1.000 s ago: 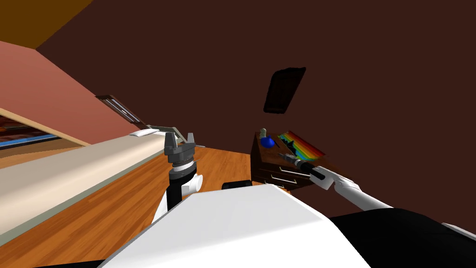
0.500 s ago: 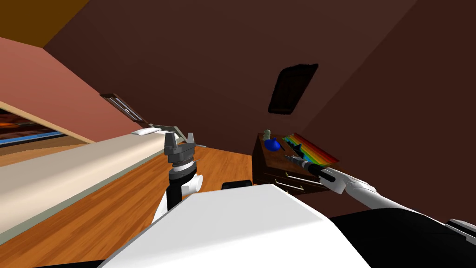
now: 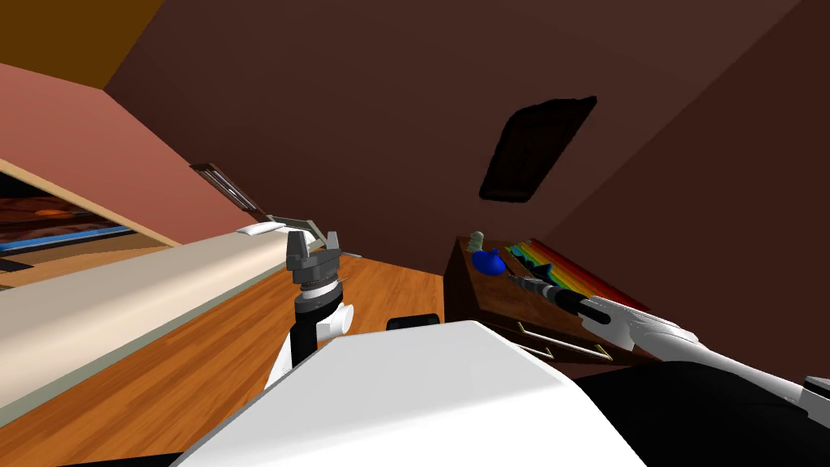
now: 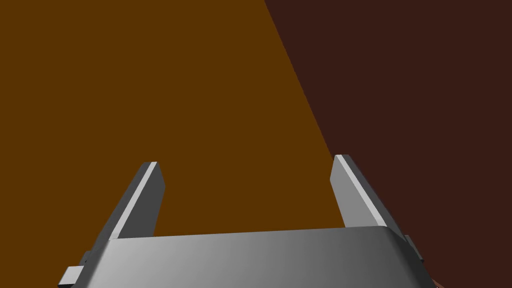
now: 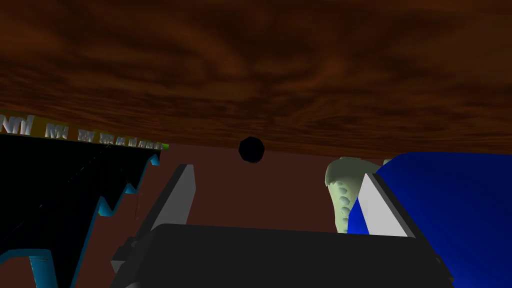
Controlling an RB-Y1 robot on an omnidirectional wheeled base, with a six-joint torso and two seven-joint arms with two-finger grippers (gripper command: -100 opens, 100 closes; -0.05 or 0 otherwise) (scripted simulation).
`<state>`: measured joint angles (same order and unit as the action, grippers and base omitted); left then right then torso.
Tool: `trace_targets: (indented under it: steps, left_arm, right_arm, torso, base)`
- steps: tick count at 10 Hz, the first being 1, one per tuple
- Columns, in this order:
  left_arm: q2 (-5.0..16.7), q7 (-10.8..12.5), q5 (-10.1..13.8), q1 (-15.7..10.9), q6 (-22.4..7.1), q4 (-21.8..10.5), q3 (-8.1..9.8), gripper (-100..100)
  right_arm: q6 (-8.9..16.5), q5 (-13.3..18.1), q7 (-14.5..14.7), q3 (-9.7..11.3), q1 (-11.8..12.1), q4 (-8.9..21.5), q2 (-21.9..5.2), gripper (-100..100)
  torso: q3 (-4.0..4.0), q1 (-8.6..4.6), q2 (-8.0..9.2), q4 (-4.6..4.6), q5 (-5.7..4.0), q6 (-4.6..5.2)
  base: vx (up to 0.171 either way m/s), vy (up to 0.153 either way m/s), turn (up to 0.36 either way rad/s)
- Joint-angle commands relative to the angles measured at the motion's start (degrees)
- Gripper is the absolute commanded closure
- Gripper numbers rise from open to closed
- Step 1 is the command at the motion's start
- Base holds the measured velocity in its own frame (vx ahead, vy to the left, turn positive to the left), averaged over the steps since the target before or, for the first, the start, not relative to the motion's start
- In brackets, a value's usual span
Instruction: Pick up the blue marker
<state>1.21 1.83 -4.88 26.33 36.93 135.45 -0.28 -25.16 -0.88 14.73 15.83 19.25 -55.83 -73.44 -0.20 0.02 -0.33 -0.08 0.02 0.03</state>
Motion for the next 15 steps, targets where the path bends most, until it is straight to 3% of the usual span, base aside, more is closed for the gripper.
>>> trace_targets:
  steps: [1, 2, 4, 6, 7, 8, 9, 15]
  left_arm:
    - [0.0, 0.0, 0.0, 0.0, 0.0, 0.0, 0.0, 0]
    - [0.0, 0.0, 0.0, 0.0, 0.0, 0.0, 0.0, 0]
    - [0.0, 0.0, 0.0, 0.01, 0.0, 0.0, 0.0, 0]
    - [0.0, 0.0, 0.0, 0.0, 0.0, 0.0, 0.0, 0]
    - [0.0, 0.0, 0.0, 0.0, 0.0, 0.0, 0.0, 0]
    - [0.0, 0.0, 0.0, 0.0, 0.0, 0.0, 0.0, 0]
    - [0.0, 0.0, 0.0, -0.01, 0.0, 0.0, 0.0, 0]
    - [0.0, 0.0, 0.0, -0.02, -0.01, -0.01, 0.0, 0]
  right_arm:
    - [-0.9, -0.53, -0.73, 1.37, 0.17, 1.97, -1.23, -100]
    - [-1.67, -1.36, -1.77, 3.36, 0.49, 4.07, -2.86, -100]
    - [-1.67, -1.36, -1.77, 3.36, 0.49, 4.07, -2.86, -100]
    - [-2.45, -2.16, -2.86, 5.59, 0.96, 5.83, -3.95, -100]
    - [-1.97, -2.03, -2.62, 4.7, 1.08, 4.81, -3.99, -100]
    - [-2.06, -2.1, -2.74, 4.8, 1.14, 4.88, -4.07, 0]
    - [-1.68, -0.44, -4.06, 4.64, 0.25, 5.61, -3.53, -100]
    - [0.55, 9.46, -12.02, 3.78, -4.96, 10.07, -0.33, -100]
  torso:
    - [0.0, 0.0, 0.0, 0.0, 0.0, 0.0]
    - [0.02, -0.04, 0.02, 0.01, -0.01, -0.01]
    - [-0.19, 0.0, -0.32, -0.07, 0.0, -0.02]
    - [0.1, -0.07, 0.17, 0.04, -0.02, 0.0]
    - [0.01, -0.14, 0.0, 0.01, -0.03, 0.0]
    - [0.08, -0.09, 0.14, 0.03, -0.04, 0.01]
    - [0.19, -0.03, 0.34, 0.08, -0.02, 0.02]
    - [0.46, -0.12, 0.79, 0.19, -0.04, 0.01]
  base:
    - [0.107, -0.004, 0.078]
    - [0.229, 0.016, 0.151]
    - [0.142, -0.006, 0.022]
    - [0.096, -0.027, 0.062]
    - [0.074, -0.022, 0.021]
    - [0.011, -0.004, 0.0]
    - [-0.02, -0.008, 0.089]
    - [-0.082, -0.022, 0.114]
